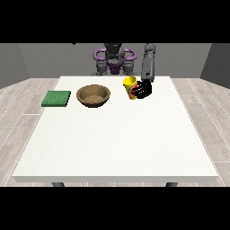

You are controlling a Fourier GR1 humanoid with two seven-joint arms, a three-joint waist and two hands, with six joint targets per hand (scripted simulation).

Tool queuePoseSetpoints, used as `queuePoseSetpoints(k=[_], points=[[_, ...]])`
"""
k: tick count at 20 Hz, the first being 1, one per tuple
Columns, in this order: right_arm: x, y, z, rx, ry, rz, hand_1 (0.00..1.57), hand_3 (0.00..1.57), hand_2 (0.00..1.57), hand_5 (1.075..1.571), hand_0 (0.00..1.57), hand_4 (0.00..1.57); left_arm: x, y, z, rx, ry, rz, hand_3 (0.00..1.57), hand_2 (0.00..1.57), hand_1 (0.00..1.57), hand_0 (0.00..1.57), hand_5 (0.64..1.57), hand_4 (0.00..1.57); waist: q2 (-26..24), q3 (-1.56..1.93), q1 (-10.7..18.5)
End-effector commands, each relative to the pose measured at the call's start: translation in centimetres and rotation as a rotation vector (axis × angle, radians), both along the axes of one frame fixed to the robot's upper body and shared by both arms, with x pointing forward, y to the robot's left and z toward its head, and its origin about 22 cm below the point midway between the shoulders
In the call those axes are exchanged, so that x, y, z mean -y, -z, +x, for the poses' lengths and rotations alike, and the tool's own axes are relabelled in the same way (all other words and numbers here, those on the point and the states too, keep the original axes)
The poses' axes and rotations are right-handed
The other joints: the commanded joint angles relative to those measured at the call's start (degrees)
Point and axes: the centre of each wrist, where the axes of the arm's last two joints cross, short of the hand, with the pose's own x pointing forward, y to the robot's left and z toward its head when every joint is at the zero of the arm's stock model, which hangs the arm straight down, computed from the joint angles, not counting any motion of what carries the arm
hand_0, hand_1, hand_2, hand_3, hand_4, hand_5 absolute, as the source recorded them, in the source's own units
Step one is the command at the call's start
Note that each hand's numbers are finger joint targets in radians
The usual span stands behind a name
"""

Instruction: Pick the cup and pour the ball into the bowl, then pick the bowl and place it on the pad

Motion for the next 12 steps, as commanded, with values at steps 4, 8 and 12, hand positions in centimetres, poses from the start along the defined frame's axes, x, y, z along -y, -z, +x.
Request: queuePoseSetpoints(k=[4, 8, 12], points=[[0.7, 1.0, 2.2, -0.013, 0.035, 0.017, 0.0, 0.0, 0.0, 1.56, 0.0, 0.24, 5.7, -4.7, 4.1, 0.032, -0.052, 0.266, 1.57, 1.57, 1.39, 1.39, 1.526, 1.1, -0.71, 0.0, 1.43], [0.8, 1.4, 2.4, -0.027, -0.023, 0.001, 0.0, 0.0, 0.0, 1.56, 0.0, 0.28, 6.6, -5.3, 5.0, -0.004, -0.183, 0.43, 1.57, 1.57, 1.43, 1.43, 1.558, 1.01, -2.21, 0.04, -1.98], [0.5, 1.4, 2.2, -0.034, 0.004, -0.007, 0.0, 0.0, 0.0, 1.562, 0.0, 0.31, 7.0, -6.1, 5.8, -0.031, -0.21, 0.515, 1.57, 1.57, 1.41, 1.41, 1.564, 0.94, -2.78, -0.05, -1.39]])
